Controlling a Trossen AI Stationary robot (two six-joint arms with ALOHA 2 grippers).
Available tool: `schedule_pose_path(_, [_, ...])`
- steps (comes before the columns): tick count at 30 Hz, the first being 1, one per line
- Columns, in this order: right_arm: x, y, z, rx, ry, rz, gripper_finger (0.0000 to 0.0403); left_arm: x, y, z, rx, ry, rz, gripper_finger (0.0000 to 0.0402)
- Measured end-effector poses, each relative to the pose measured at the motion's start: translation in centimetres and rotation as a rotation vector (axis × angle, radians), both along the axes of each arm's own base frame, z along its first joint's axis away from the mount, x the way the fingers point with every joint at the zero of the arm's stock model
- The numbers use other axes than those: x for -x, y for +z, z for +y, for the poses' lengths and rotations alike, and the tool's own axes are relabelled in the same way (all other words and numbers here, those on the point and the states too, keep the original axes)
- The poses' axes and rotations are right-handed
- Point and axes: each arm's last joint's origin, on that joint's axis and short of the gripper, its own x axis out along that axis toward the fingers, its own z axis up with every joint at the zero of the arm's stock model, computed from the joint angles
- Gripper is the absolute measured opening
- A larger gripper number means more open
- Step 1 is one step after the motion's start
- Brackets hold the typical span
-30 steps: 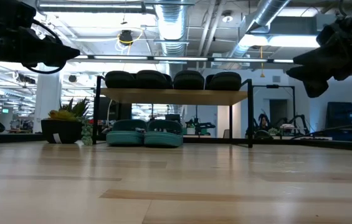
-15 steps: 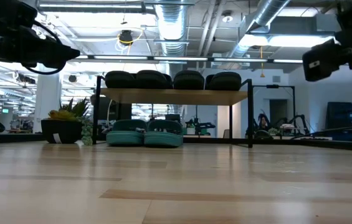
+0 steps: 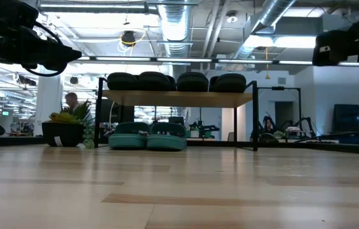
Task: Pick and place slides into the shelf
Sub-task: Return to Home Position
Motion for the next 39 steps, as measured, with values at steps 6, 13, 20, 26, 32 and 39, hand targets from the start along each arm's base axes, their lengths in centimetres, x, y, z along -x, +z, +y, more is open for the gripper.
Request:
schedule_pose_path(6, [0.53, 0.63, -0.14, 0.032, -0.023, -0.005, 0.0165, 0.00, 0.00, 0.00, 0.009, 0.000, 0.000, 0.0125])
schedule_pose_path(13, [0.60, 0.80, -0.22, 0.080, -0.046, -0.002, 0.0164, 0.00, 0.01, 0.00, 0.018, -0.001, -0.001, 0.0125])
schedule_pose_path(20, [0.52, 0.62, -0.20, 0.076, -0.047, -0.011, 0.0164, 0.00, 0.01, 0.00, 0.018, -0.001, -0.001, 0.0125])
schedule_pose_path(26, [0.46, 0.94, -0.29, 0.099, -0.082, -0.063, 0.0164, 0.00, 0.01, 0.00, 0.018, -0.001, -0.001, 0.0125])
schedule_pose_path(32, [0.26, 0.81, -0.38, 0.110, -0.122, -0.139, 0.0166, 0.00, 0.01, 0.00, 0.018, -0.001, -0.001, 0.0125])
schedule_pose_path(39, [0.23, 0.73, -0.41, 0.088, -0.137, -0.120, 0.0165, 0.00, 0.01, 0.00, 0.018, -0.001, -0.001, 0.0125])
